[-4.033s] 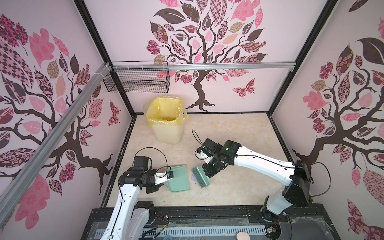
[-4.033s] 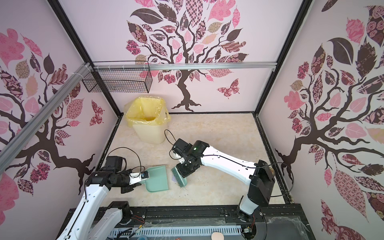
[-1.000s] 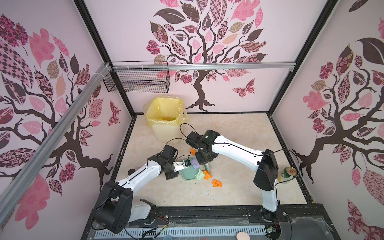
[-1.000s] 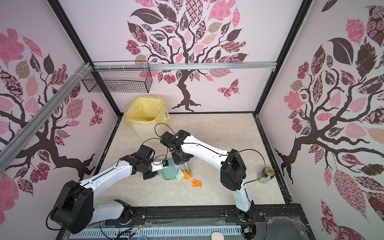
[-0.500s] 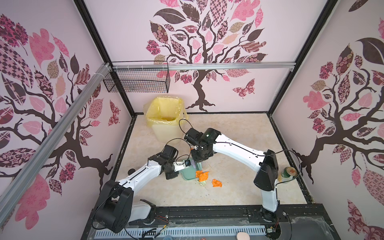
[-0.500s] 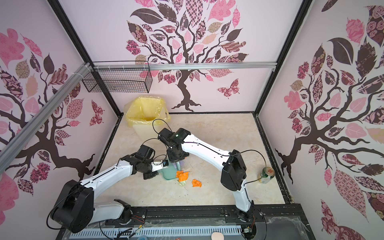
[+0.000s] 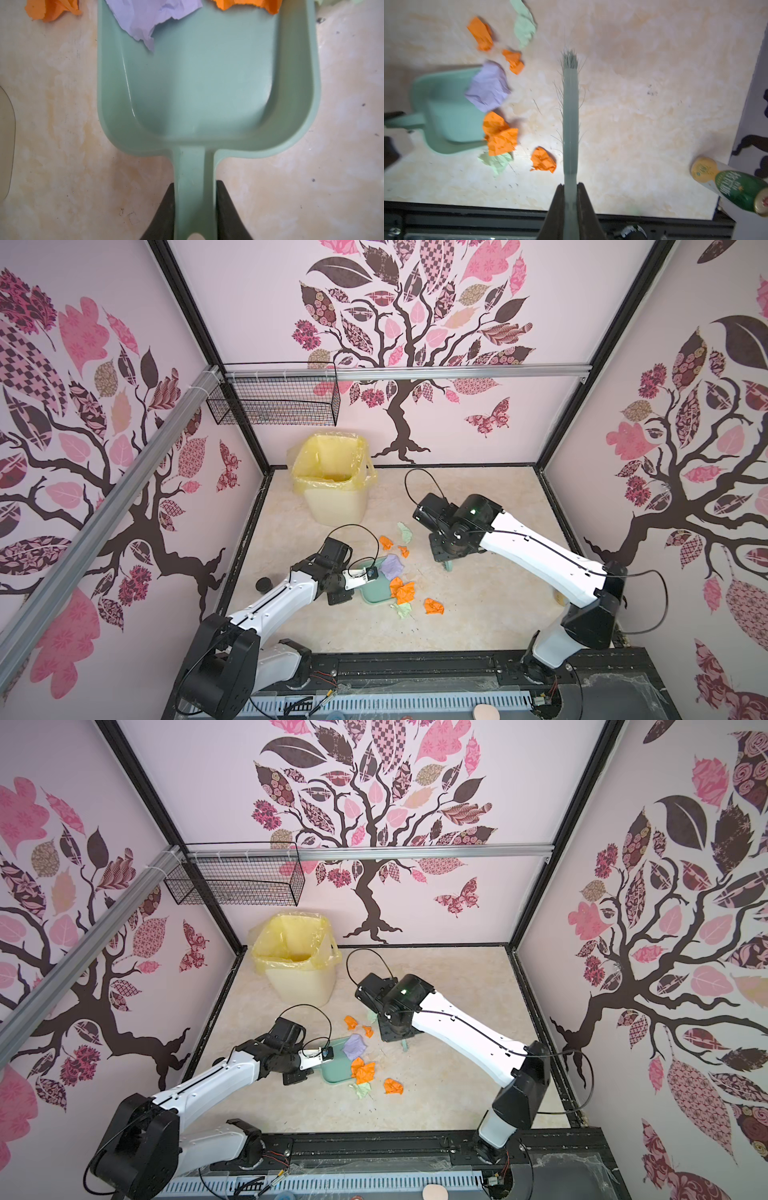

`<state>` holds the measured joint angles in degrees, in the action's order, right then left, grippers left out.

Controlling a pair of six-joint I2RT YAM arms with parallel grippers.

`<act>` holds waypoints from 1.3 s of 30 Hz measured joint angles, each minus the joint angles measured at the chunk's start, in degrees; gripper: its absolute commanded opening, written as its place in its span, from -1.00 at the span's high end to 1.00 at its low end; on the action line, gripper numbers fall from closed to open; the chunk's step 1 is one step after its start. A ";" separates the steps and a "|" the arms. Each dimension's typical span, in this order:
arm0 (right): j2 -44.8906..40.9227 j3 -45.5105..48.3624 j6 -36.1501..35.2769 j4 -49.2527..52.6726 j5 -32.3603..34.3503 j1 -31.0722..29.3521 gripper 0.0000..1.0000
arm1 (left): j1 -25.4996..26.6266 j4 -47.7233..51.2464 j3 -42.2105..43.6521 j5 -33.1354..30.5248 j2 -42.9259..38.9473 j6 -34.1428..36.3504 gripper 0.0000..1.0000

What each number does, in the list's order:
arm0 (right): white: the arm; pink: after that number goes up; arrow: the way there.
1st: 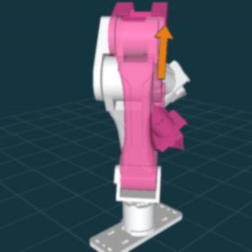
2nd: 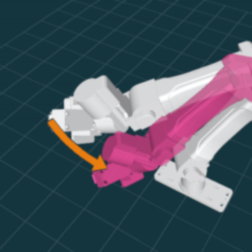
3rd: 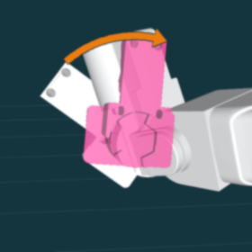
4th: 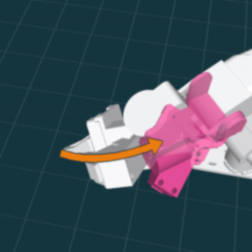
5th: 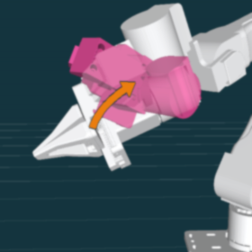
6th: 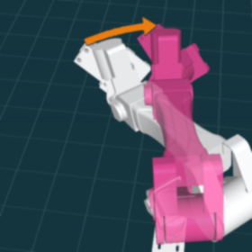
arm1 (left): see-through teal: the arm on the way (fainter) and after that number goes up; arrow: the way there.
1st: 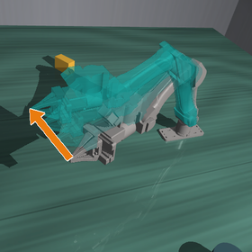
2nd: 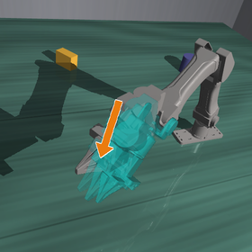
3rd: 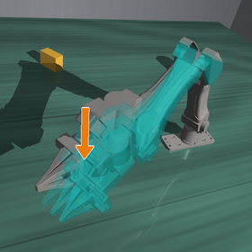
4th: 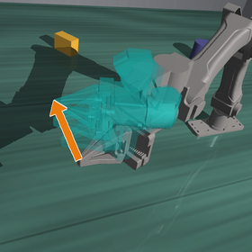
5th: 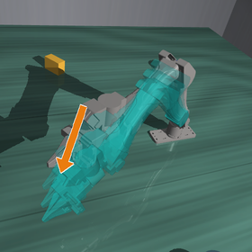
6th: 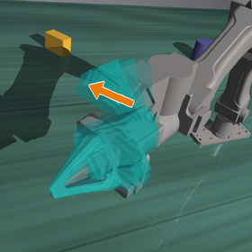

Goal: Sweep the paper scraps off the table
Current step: 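Sweep the scraps into the green dustpan held by the left gripper, then sweep the remaining orange scraps into the dustpan with the broom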

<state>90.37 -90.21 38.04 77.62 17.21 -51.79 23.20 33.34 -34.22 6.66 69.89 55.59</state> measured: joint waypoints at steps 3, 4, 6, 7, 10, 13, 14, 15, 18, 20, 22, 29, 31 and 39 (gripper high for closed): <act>-2.10 8.59 3.37 1.03 -0.87 -1.60 1.00 | -1.57 -0.15 0.17 0.72 -0.02 1.51 1.00; -2.45 10.73 4.55 1.01 -1.31 -2.27 1.00 | -2.49 -0.15 0.17 1.09 -0.02 2.14 1.00; -2.91 13.92 6.97 0.85 -2.56 -3.76 1.00 | -5.09 -0.02 0.15 1.75 0.11 3.87 1.00; -3.10 14.88 7.91 0.57 -3.13 -4.35 1.00 | -6.34 0.07 0.11 1.97 0.26 4.66 1.00; -3.32 16.46 10.84 -0.17 -5.01 -6.36 1.00 | -9.62 0.39 0.09 3.02 0.66 7.63 1.00; -2.86 16.55 13.53 -1.49 -6.43 -8.68 1.00 | -11.96 0.90 0.11 3.56 0.42 11.08 1.00; -2.34 16.37 14.51 -1.95 -6.86 -9.66 1.00 | -12.59 1.20 0.15 3.67 0.02 12.24 1.00; -1.60 16.04 15.23 -2.36 -7.26 -10.56 1.00 | -13.20 1.66 0.22 3.67 -0.57 13.46 1.00; 1.66 14.38 17.86 -4.57 -8.52 -13.05 1.00 | -14.64 2.97 1.25 3.65 -3.58 16.68 1.00; 3.54 13.18 19.50 -5.99 -9.18 -14.19 1.00 | -15.02 4.26 2.23 3.67 -5.75 18.53 1.00; 4.90 11.74 20.87 -7.13 -9.57 -14.84 1.00 | -15.08 5.51 2.95 3.82 -7.19 19.93 1.00; 7.02 6.82 24.02 -13.25 -10.05 -14.88 1.00 | -15.30 8.09 3.65 5.25 -7.82 22.82 1.00; 8.02 5.22 24.24 -14.56 -10.12 -14.88 1.00 | -15.30 8.26 3.65 5.64 -7.67 23.10 1.00; 13.27 0.46 23.43 -17.79 -11.28 -14.88 1.00 | -13.84 8.90 2.75 6.51 -5.64 22.38 1.00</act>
<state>103.63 -89.76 61.47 59.83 5.93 -66.67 9.37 42.24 -31.46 13.17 64.25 77.97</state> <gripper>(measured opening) 0.118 0.262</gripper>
